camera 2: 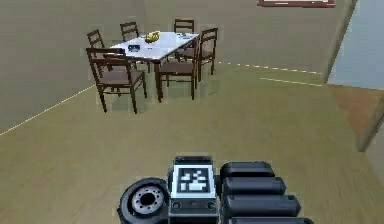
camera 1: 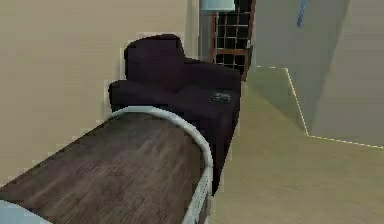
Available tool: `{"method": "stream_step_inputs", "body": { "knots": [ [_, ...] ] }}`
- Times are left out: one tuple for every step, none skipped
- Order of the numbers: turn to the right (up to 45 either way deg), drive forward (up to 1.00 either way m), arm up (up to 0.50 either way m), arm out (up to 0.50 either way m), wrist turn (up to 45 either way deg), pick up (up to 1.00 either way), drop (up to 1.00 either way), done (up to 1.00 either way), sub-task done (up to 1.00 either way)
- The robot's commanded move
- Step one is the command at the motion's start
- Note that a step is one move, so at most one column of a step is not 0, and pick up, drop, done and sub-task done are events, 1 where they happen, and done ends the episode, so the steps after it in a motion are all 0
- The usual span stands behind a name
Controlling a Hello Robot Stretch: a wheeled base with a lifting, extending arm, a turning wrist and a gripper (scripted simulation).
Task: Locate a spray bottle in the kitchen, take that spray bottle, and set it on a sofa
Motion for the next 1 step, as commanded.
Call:
{"method": "stream_step_inputs", "body": {
  "knots": [
    [45.0, 0.00, 0.00, 0.00, 0.0, 0.00, 0.00, 0.00, 0.00]
  ]
}}
